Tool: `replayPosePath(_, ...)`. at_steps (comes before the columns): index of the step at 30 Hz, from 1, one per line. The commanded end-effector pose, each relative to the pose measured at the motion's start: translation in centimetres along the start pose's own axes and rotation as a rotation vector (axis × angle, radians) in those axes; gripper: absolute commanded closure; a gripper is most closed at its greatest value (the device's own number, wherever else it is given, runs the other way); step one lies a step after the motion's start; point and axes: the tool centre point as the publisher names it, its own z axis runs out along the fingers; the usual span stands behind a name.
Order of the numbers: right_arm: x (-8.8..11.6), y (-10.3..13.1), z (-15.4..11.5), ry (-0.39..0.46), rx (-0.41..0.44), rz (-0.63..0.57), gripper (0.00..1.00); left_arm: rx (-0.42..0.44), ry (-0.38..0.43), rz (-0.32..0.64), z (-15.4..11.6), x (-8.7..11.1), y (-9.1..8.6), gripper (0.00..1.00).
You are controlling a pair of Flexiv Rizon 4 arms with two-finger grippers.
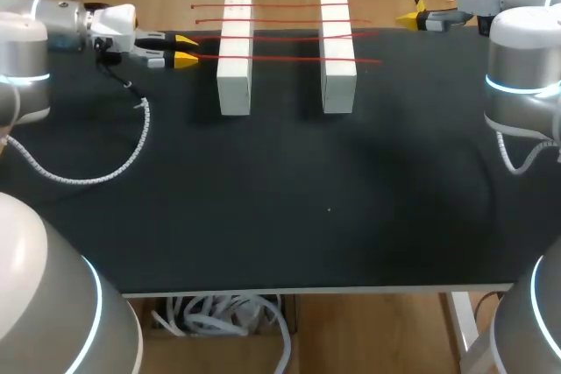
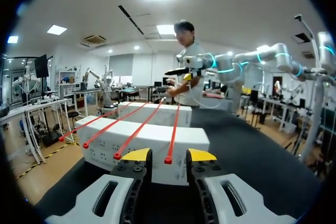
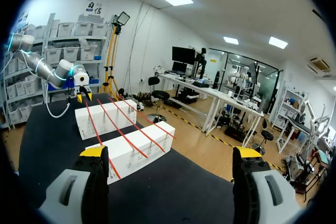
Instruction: Grab the tape and strap the tape.
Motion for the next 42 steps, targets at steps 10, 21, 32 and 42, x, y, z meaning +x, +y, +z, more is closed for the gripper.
replayPosePath(10, 0.00, 0.00, 0.00, 0.000, 0.000, 0.000, 0.00, 0.004, 0.000, 0.000, 0.04, 0.32, 0.39, 0.78)
replayPosePath(21, 0.00, 0.00, 0.00, 0.000, 0.000, 0.000, 0.00, 0.009, 0.004, -0.002, 0.08, 0.27, 0.53, 0.78)
replayPosePath(32, 0.00, 0.00, 0.00, 0.000, 0.000, 0.000, 0.00, 0.013, 0.009, 0.001, 0.20, 0.19, 0.52, 0.94)
replayPosePath(42, 0.00, 0.00, 0.00, 0.000, 0.000, 0.000, 0.00, 0.012, 0.012, -0.002, 0.42, 0.31, 0.48, 1.00)
